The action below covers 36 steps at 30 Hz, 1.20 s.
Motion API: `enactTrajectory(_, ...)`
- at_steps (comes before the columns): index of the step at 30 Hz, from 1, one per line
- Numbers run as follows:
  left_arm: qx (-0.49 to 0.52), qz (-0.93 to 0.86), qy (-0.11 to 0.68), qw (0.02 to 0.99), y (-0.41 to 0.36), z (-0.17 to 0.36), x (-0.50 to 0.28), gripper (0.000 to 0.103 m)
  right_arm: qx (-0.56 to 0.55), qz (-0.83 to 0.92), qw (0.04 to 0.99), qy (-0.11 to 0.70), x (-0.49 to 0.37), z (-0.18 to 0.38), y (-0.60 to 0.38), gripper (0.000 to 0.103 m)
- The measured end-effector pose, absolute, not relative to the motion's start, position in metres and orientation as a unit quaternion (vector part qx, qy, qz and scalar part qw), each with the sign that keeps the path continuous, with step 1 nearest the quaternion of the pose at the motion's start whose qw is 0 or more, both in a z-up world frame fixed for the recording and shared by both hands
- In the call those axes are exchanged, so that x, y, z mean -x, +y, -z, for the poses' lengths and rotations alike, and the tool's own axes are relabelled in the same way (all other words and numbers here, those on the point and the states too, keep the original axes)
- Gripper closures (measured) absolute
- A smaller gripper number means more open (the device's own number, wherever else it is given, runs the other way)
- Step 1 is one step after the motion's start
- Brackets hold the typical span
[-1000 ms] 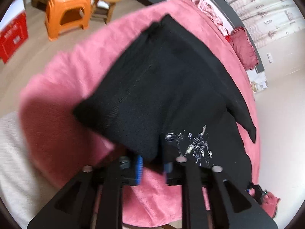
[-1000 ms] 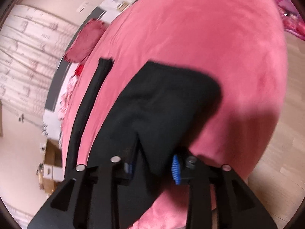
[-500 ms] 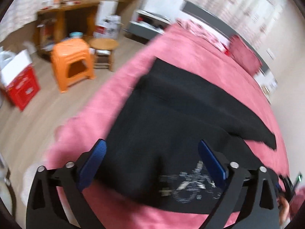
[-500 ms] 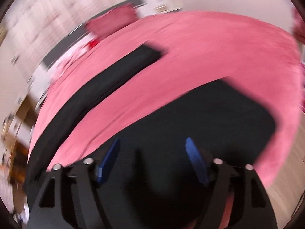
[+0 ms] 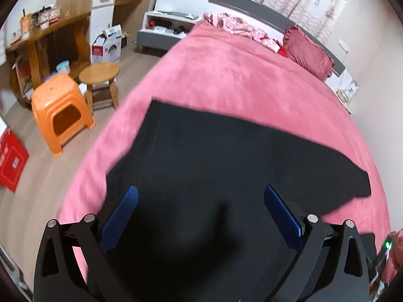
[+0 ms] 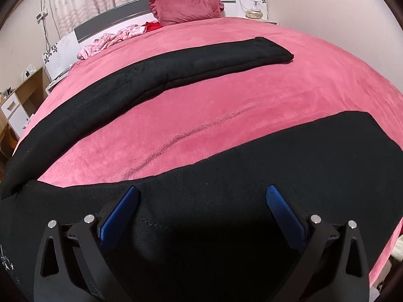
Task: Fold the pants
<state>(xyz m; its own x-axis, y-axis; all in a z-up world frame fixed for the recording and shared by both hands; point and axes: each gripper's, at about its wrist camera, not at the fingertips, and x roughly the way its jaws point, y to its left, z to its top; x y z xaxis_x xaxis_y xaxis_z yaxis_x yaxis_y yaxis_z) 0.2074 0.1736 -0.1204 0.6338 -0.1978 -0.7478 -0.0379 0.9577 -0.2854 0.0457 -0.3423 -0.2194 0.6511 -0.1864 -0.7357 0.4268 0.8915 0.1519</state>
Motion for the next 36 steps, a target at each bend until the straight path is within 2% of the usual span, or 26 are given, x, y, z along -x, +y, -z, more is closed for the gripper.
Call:
enactTrajectory(6,0.144,0.026,0.457,0.877,0.193,0.131,-0.284,0.004,-0.143,0.180,0.892,0.390,-0.059,0.218,-0.327,0.002)
enactTrajectory(13,0.125,-0.026,0.468,0.874,0.212,0.147,-0.333,0.004,-0.143,0.180,0.892,0.390,-0.056,0.218,-0.323,0.002)
enactTrajectory(22,0.151,-0.040,0.465,0.871,0.219,0.166,-0.346,0.004,-0.140,0.183,0.891,0.391,-0.057,0.219,-0.321,0.002)
enactTrajectory(33,0.091,-0.047,0.471,0.876,0.197,0.196,-0.359,0.004,-0.140,0.183,0.891,0.391,-0.057,0.219,-0.321,0.002)
enactTrajectory(36,0.080,-0.050,0.451,0.887,0.193,0.201,-0.354,0.003,-0.140,0.182,0.891,0.391,-0.057,0.219,-0.321,0.002)
